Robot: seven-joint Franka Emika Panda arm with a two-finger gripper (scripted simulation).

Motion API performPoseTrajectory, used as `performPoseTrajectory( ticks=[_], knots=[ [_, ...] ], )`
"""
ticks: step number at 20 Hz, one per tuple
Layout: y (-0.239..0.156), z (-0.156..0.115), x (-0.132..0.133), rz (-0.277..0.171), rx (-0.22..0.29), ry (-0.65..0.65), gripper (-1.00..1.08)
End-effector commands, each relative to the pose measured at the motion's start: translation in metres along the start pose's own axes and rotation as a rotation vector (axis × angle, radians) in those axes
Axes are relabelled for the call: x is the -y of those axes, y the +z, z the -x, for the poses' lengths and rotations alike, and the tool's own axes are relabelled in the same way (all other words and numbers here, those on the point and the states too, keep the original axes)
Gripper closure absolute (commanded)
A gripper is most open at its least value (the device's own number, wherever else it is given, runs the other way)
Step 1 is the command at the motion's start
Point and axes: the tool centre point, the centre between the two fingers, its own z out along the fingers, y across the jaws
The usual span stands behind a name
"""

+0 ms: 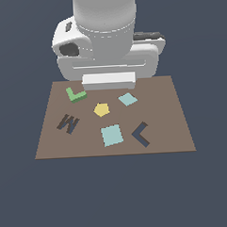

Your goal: Insert a designated object into the corresponding slot on a board.

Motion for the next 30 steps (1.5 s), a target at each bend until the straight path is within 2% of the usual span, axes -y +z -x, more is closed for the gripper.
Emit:
performPoseTrajectory(
  ticks=[1, 8, 15, 30],
  knots=[
    [0.0, 0.0, 0.0, 0.0, 0.0, 0.0, -0.92],
    [0.005, 0.005, -0.006, 0.0, -0.001, -0.024, -0.92],
    [0.02, 0.019, -0.023, 0.002, -0.004, -0.094, -0.92],
    [0.075, 0.057, -0.095, 0.006, -0.015, -0.346, -0.92]
  ],
)
